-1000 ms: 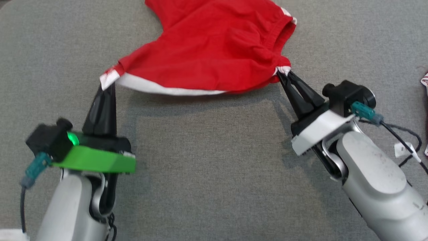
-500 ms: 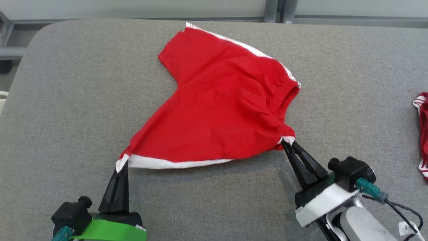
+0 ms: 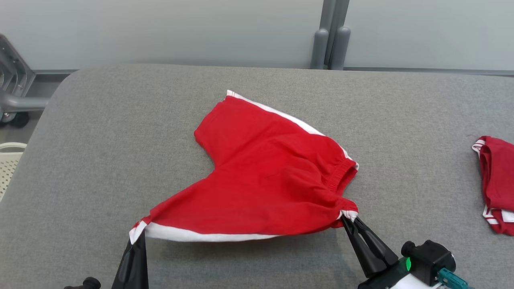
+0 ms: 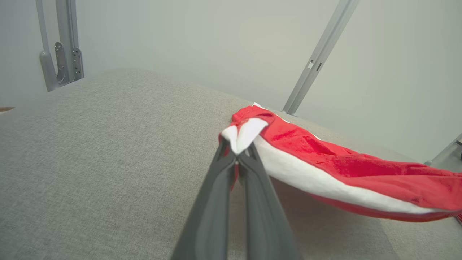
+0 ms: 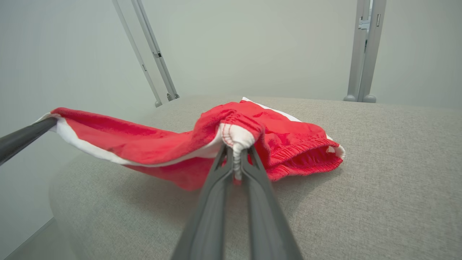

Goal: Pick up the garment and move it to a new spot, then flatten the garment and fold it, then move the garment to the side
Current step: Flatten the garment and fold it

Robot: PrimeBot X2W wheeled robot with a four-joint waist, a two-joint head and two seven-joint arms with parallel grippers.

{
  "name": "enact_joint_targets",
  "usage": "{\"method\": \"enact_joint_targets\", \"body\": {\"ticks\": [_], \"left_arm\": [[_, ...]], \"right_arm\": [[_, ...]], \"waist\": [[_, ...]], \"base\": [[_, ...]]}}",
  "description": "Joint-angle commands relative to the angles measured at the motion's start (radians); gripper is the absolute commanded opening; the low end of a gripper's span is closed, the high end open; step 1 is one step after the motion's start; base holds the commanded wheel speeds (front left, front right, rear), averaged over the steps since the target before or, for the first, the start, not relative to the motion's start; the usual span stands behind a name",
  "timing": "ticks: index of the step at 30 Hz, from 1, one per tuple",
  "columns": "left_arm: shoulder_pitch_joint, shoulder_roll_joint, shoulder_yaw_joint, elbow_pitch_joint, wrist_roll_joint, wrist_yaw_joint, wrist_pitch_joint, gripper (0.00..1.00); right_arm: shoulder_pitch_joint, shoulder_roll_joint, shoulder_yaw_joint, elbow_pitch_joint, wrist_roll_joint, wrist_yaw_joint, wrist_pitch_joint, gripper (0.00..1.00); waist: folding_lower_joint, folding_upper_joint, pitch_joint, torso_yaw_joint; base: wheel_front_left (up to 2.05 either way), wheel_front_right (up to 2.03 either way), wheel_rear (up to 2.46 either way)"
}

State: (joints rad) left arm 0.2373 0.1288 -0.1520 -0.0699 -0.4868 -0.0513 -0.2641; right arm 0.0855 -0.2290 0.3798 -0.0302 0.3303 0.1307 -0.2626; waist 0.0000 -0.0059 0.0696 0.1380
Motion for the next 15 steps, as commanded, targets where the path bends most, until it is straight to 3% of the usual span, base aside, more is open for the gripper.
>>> {"method": "enact_joint_targets", "body": {"ticks": [1,8,15], "left_arm": [[0.015,0.000,0.003,-0.019,0.012,0.010,0.000,0.00],[0.042,0.017,0.002,-0.113,0.013,0.016,0.017,0.00],[0.041,0.011,-0.010,-0.079,-0.018,0.013,0.053,0.00]], "right_arm": [[0.018,0.002,-0.003,-0.017,-0.010,0.000,-0.002,0.00],[0.083,-0.005,-0.005,-0.088,-0.010,0.000,0.017,0.00],[0.086,-0.011,0.031,-0.038,0.018,0.000,0.038,0.00]], "waist": [[0.0000,0.0059,-0.019,-0.014],[0.0000,0.0059,-0.017,-0.036],[0.0000,0.0059,-0.008,-0.050]], "base": [[0.00,0.00,0.00],[0.00,0.00,0.00],[0.00,0.00,0.00]]}}
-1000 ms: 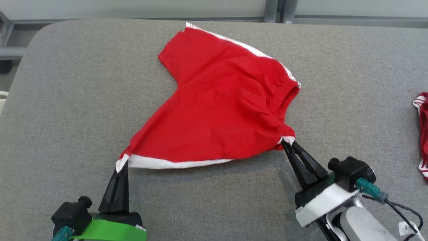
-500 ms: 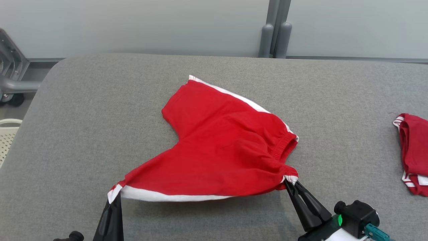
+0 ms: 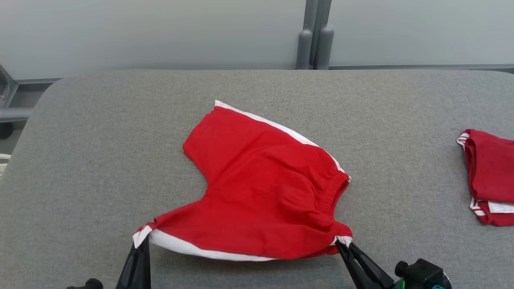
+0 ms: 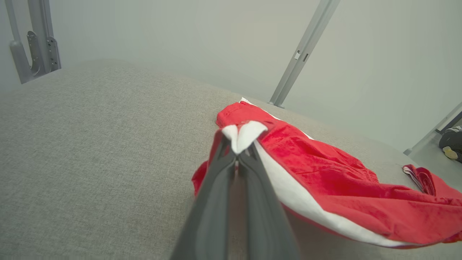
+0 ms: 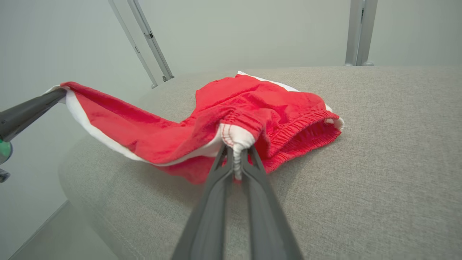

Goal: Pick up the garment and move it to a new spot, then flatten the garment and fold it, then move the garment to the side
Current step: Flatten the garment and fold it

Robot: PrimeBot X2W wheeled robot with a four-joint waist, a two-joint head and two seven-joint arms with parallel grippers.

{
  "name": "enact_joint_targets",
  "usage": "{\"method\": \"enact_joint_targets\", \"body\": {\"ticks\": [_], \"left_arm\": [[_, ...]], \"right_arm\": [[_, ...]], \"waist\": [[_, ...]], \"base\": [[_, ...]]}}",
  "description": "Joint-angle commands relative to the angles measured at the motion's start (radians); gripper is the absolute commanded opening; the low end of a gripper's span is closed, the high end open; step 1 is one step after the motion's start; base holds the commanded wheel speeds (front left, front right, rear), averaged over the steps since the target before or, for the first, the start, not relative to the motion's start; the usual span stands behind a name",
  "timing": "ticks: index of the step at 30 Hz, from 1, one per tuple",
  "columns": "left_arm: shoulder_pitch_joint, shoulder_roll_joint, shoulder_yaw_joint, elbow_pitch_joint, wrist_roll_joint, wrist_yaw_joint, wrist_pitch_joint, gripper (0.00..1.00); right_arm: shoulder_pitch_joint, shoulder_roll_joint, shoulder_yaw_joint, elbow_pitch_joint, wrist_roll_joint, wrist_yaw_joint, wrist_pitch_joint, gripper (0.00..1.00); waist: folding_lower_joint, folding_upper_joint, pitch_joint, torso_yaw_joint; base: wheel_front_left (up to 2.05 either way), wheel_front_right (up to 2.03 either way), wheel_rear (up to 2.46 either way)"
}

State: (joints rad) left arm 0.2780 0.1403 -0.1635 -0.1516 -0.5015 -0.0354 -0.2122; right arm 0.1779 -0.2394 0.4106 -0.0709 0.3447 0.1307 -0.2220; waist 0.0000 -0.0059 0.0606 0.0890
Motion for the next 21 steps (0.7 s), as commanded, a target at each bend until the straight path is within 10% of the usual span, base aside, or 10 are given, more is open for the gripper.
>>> {"method": "enact_joint_targets", "body": {"ticks": [1,21], "left_arm": [[-0.011,0.000,-0.001,0.013,-0.008,-0.005,0.005,0.00],[-0.537,0.003,-0.048,0.423,-0.029,-0.044,0.105,0.00]], "right_arm": [[-0.013,0.001,0.001,0.013,0.007,0.000,-0.005,0.00],[-0.296,0.080,-0.026,0.294,0.061,0.000,-0.018,0.00]], "waist": [[0.0000,0.0059,0.002,-0.001],[0.0000,0.0059,0.077,-0.050]], "base": [[0.00,0.00,0.00],[0.00,0.00,0.00]]}}
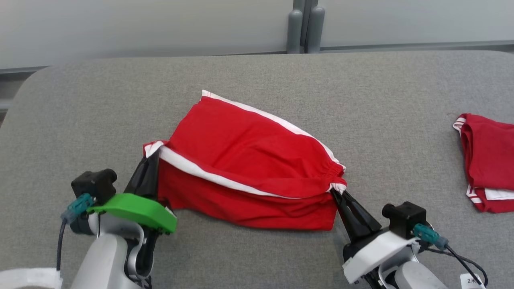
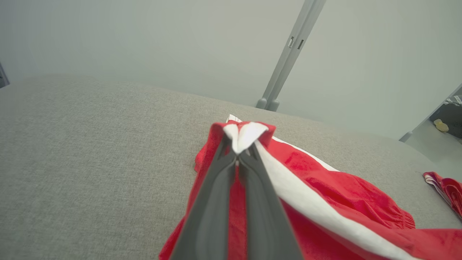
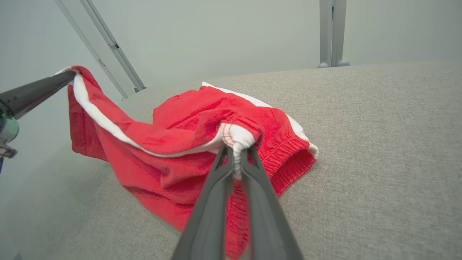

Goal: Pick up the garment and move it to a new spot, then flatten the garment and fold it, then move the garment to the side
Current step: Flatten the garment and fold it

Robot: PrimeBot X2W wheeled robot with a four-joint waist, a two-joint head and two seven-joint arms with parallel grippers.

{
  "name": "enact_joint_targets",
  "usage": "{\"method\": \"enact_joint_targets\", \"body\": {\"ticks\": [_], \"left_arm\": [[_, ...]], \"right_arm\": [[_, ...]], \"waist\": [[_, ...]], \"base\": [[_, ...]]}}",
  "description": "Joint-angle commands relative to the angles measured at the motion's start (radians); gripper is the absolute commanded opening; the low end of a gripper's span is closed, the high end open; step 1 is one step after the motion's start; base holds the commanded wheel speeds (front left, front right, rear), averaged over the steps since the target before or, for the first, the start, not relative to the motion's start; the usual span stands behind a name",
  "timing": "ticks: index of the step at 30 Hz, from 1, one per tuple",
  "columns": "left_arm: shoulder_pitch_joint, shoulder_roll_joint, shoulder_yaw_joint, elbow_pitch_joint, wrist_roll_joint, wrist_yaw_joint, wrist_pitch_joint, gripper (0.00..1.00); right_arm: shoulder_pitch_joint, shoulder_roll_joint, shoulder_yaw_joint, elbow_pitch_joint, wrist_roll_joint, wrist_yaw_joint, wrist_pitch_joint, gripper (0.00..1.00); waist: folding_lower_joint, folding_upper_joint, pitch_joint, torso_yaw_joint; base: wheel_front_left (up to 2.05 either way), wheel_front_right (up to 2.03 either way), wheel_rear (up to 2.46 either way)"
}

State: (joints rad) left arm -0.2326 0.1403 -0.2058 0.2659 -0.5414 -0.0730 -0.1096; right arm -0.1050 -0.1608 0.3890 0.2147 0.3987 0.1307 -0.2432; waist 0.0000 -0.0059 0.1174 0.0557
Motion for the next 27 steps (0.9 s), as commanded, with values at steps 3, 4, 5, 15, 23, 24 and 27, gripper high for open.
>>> {"method": "enact_joint_targets", "body": {"ticks": [3,4,5,15,23,24,27], "left_arm": [[-0.125,0.009,-0.019,0.085,0.026,-0.015,0.006,0.00],[-0.156,0.007,-0.023,0.113,0.029,-0.016,0.006,0.00],[-0.186,0.005,-0.030,0.139,0.035,-0.018,0.006,0.00],[-0.434,-0.006,-0.067,0.374,0.082,-0.029,-0.034,0.00],[-0.563,-0.002,-0.077,0.553,0.096,-0.030,-0.070,0.00],[-0.573,-0.003,-0.079,0.574,0.095,-0.031,-0.076,0.00],[-0.601,-0.004,-0.077,0.629,0.096,-0.020,-0.089,0.00]], "right_arm": [[-0.070,0.028,-0.012,0.055,0.003,0.000,0.017,0.00],[-0.088,0.037,-0.013,0.070,0.003,0.000,0.018,0.00],[-0.106,0.044,-0.013,0.084,0.005,0.000,0.021,0.00],[-0.240,0.099,-0.032,0.187,-0.010,0.000,0.015,0.00],[-0.309,0.109,0.004,0.243,0.040,0.000,-0.002,0.00],[-0.315,0.109,0.012,0.249,0.052,0.000,-0.005,0.00],[-0.329,0.108,0.029,0.269,0.076,0.000,-0.014,0.00]], "waist": [[0.0000,0.0059,0.059,-0.037],[0.0000,0.0059,0.072,-0.045],[0.0000,0.0059,0.086,-0.053],[0.0000,0.0059,0.204,-0.125],[0.0000,0.0059,0.244,-0.173],[0.0000,0.0059,0.244,-0.176],[0.0000,0.0059,0.244,-0.183]], "base": [[0.00,0.00,0.00],[0.00,0.00,0.00],[0.00,0.00,0.00],[0.00,0.00,0.00],[0.00,0.00,0.00],[0.00,0.00,0.00],[0.00,0.00,0.00]]}}
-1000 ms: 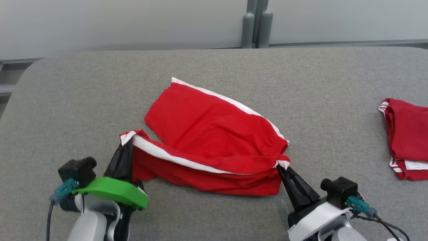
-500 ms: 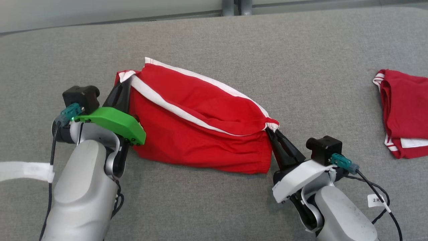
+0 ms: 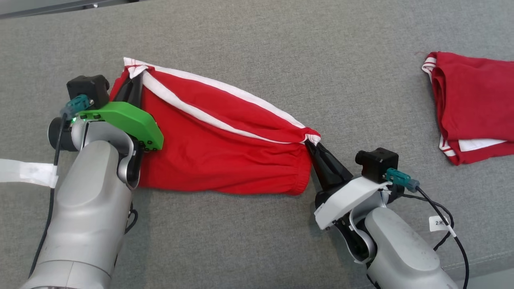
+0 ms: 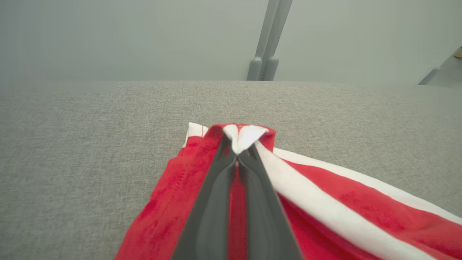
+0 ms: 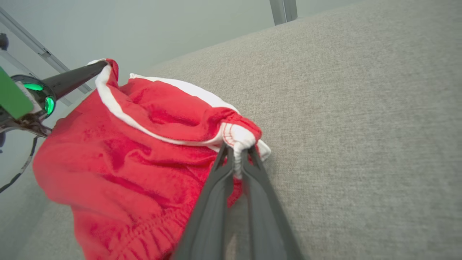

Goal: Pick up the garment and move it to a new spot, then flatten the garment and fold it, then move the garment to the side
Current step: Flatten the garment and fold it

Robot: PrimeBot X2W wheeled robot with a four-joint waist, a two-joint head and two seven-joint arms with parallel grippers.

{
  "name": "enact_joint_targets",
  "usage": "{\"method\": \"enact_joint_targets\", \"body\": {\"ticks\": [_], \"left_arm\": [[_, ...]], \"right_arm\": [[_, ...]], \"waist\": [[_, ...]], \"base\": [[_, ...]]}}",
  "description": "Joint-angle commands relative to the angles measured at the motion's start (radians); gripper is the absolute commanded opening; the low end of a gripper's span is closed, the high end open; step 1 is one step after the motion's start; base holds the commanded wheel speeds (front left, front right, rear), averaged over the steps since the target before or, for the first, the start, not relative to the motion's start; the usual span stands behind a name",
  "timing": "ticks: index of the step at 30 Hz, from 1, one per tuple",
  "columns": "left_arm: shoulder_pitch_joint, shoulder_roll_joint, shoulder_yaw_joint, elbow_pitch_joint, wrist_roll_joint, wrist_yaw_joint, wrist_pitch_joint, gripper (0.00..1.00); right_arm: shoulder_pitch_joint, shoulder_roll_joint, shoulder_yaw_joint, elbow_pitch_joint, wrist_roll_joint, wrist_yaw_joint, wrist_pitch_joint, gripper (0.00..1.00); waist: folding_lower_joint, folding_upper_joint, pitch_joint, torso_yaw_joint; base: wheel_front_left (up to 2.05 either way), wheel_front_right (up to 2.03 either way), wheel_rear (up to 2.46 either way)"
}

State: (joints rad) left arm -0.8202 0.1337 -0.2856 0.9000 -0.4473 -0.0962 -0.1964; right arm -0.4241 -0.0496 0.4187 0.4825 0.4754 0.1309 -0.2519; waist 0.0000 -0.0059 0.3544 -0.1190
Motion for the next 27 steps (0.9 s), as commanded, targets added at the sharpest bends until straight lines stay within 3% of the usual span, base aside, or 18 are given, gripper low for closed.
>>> {"method": "enact_joint_targets", "body": {"ticks": [1,14,15,17,18,19,20,21,27], "left_arm": [[-0.022,0.001,0.006,0.011,-0.001,0.007,-0.006,0.00],[-0.116,0.016,0.023,0.165,-0.018,0.026,-0.049,0.00],[-0.122,0.015,0.023,0.172,-0.019,0.026,-0.051,0.00],[-0.132,0.012,0.022,0.188,-0.021,0.025,-0.053,0.00],[-0.137,0.010,0.021,0.194,-0.021,0.023,-0.054,0.19],[-0.143,0.009,0.021,0.198,-0.021,0.021,-0.055,0.42],[-0.147,0.009,0.021,0.201,-0.020,0.020,-0.058,0.91],[-0.150,0.009,0.020,0.206,-0.020,0.019,-0.060,1.00],[-0.151,0.007,0.016,0.224,-0.022,0.010,-0.064,1.00]], "right_arm": [[-0.014,-0.003,0.001,0.007,0.008,0.000,-0.006,0.00],[-0.062,-0.003,0.022,0.034,0.050,0.000,-0.013,0.00],[-0.066,-0.003,0.019,0.030,0.052,0.000,-0.014,0.13],[-0.070,-0.003,0.018,0.026,0.054,0.000,-0.013,0.64],[-0.071,-0.003,0.014,0.021,0.054,0.000,-0.014,1.00],[-0.071,-0.003,0.013,0.021,0.049,0.000,-0.013,1.00],[-0.070,-0.003,0.011,0.021,0.042,0.000,-0.014,1.00],[-0.069,-0.003,0.004,0.018,0.035,0.000,-0.014,1.00],[-0.036,-0.003,-0.036,0.000,0.006,0.000,-0.014,1.00]], "waist": [[0.0000,0.0059,0.007,-0.010],[0.0000,0.0059,0.028,-0.025],[0.0000,0.0059,0.028,-0.026],[0.0000,0.0059,0.028,-0.027],[0.0000,0.0059,0.028,-0.028],[0.0000,0.0059,0.028,-0.029],[0.0000,0.0059,0.027,-0.030],[0.0000,0.0059,0.026,-0.030],[0.0000,0.0059,0.007,-0.022]], "base": [[0.00,0.00,0.00],[0.00,0.00,0.00],[0.00,0.00,0.00],[0.00,0.00,0.00],[0.00,0.00,0.00],[0.00,0.00,0.00],[0.00,0.00,0.00],[0.00,0.00,0.00],[0.00,0.00,0.00]]}}
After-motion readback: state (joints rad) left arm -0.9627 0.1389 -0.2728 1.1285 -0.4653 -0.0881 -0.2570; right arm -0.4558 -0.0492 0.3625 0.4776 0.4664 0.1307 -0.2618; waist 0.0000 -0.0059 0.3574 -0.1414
